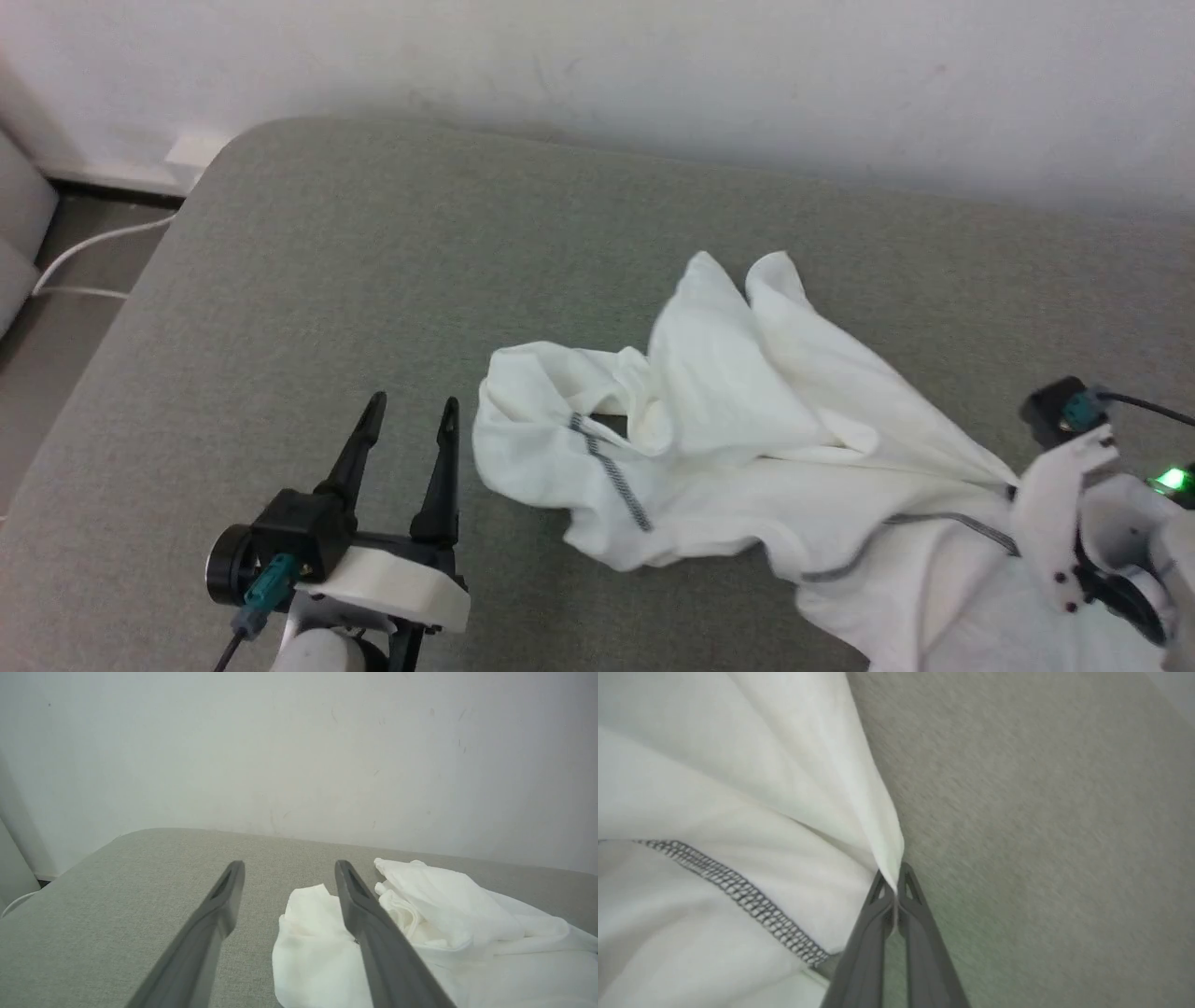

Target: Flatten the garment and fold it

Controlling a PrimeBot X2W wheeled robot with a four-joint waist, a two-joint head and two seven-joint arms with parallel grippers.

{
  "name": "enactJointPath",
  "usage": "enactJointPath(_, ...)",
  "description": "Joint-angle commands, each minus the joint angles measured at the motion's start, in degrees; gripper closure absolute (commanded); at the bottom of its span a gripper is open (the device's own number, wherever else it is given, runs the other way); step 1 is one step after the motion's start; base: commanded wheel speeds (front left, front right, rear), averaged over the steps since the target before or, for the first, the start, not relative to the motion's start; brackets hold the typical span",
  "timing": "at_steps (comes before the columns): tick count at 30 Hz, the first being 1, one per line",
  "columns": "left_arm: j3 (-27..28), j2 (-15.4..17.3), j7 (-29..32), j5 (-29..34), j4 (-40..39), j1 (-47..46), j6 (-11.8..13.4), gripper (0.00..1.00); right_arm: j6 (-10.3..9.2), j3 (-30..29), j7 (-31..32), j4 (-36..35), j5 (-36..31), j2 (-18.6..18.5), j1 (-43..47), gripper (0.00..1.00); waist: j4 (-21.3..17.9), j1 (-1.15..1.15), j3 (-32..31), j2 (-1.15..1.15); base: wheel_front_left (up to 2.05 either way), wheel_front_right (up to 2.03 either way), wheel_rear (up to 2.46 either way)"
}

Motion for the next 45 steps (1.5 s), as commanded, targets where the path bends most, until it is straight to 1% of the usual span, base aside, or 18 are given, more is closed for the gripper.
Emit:
enactJointPath(1, 0.2, 0.0, -0.3, 0.5, 0.0, 0.4, -0.3, 0.0, -0.15, -2.0, 1.9, -1.3, -0.5, -1.4, 3.1, 1.0, -4.7, 0.0, -2.7, 0.0, 0.0, 0.0, 0.0)
enactJointPath(3, 0.3, 0.0, -0.3, 0.6, 0.1, 0.4, -0.5, 0.0, -0.15, -6.2, 5.2, -5.4, -1.2, -2.6, 6.8, 1.0, -6.3, 0.0, -3.1, 0.0, 0.0, 0.0, 0.0)
enactJointPath(5, 0.5, 0.0, -0.3, 0.5, 0.6, 0.6, -0.6, 0.0, -0.15, -10.2, 7.7, -9.0, -2.0, -2.0, 10.5, 1.0, -7.9, 0.0, -3.4, 0.0, 0.0, 0.0, 0.0)
enactJointPath(7, 0.6, -0.1, -0.3, 0.2, 1.5, 0.7, -0.7, 0.0, -0.15, -12.6, 8.0, -12.2, -3.7, -0.5, 13.3, 1.0, -9.4, 0.0, -3.3, 0.0, 0.0, 0.0, 0.0)
enactJointPath(8, 0.4, -0.1, -0.3, 0.0, 2.4, 0.6, -0.8, 0.0, -0.15, -13.7, 6.8, -13.4, -4.4, 0.9, 14.1, 0.0, -10.0, 0.0, -3.1, 0.0, 0.0, 0.0, 0.0)
enactJointPath(10, -0.7, 0.0, 0.0, -0.1, 4.4, 0.1, -1.1, 0.0, -0.15, -14.6, 3.8, -15.3, -6.2, 3.4, 15.2, 0.0, -10.7, 0.0, -2.7, 0.0, 0.0, 0.0, 0.0)
enactJointPath(12, -1.3, -0.1, 1.7, -1.1, 6.4, -0.5, -1.4, 0.0, -0.15, -15.5, 0.1, -17.0, -7.4, 6.0, 15.5, 0.0, -11.4, 0.0, -2.6, 0.0, 0.0, 0.0, 0.0)
enactJointPath(13, -1.3, -0.1, 3.3, -2.0, 7.4, -0.6, -1.4, 0.0, -0.15, -16.1, -1.9, -18.0, -7.9, 7.3, 15.6, 0.0, -11.7, 0.0, -2.5, 0.0, 0.0, 0.0, 0.0)
enactJointPath(18, -1.3, 0.2, 13.0, -5.6, 11.3, -2.4, -1.7, 0.0, -0.15, -17.4, -10.4, -23.0, -10.7, 11.1, 15.7, 0.0, -13.3, 0.0, -1.1, 0.0, 0.0, 0.0, 0.0)
enactJointPath(22, -1.9, 0.3, 18.8, -8.3, 13.7, -4.1, -2.0, 0.0, -0.15, -18.7, -14.4, -26.1, -13.1, 13.9, 16.6, 0.0, -14.3, 0.0, 0.1, 0.0, 0.0, 0.0, 0.0)
enactJointPath(26, -2.1, 0.8, 21.8, -9.0, 17.0, -6.1, -1.9, 0.0, -0.15, -19.0, -16.2, -27.7, -15.0, 16.2, 17.6, 0.0, -15.0, 0.0, 1.4, 0.0, 0.0, 0.0, 0.0)
enactJointPath(28, -2.5, 0.9, 22.1, -9.6, 18.4, -7.1, -2.1, 1.0, -0.15, -19.2, -16.8, -28.2, -15.4, 17.1, 17.9, 0.0, -15.1, 0.0, 1.8, 0.0, 0.0, 0.0, 0.0)
enactJointPath(31, -1.6, 1.6, 19.6, -10.4, 19.0, -8.3, -2.0, 1.0, -0.15, -19.2, -17.1, -28.3, -16.1, 17.8, 18.5, 0.0, -14.9, 0.0, 2.1, 0.0, 0.0, 0.0, 0.0)
enactJointPath(33, 0.1, 2.4, 16.1, -10.5, 18.5, -8.6, -1.0, 1.0, -0.15, -19.7, -17.2, -28.2, -16.4, 18.0, 19.0, 0.0, -14.3, 0.0, 1.8, 0.0, 0.0, 0.0, 0.0)
enactJointPath(38, 5.9, 4.7, 7.2, -10.7, 15.0, -7.6, 3.3, 1.0, -0.15, -20.7, -16.7, -27.8, -16.7, 18.5, 20.8, 0.0, -12.3, 0.0, 0.2, 0.0, 0.0, 0.0, 0.0)
enactJointPath(40, 8.1, 5.4, 4.7, -10.9, 13.3, -6.7, 4.9, 1.0, -0.15, -20.8, -16.2, -27.5, -16.3, 18.7, 21.7, 0.0, -11.5, 0.0, -0.6, 0.0, 0.0, 0.0, 0.0)
enactJointPath(42, 9.7, 6.0, 3.5, -10.9, 11.8, -5.4, 6.5, 1.0, -0.15, -20.5, -14.7, -26.8, -15.8, 18.9, 22.8, 0.0, -10.9, 0.0, -1.2, 0.0, 0.0, 0.0, 0.0)
enactJointPath(45, 10.0, 6.5, 4.7, -10.7, 11.6, -3.1, 7.4, 1.0, -0.15, -20.9, -11.2, -25.7, -15.2, 19.0, 24.4, 0.0, -10.5, 0.0, -1.7, 0.0, 0.0, 0.0, 0.0)
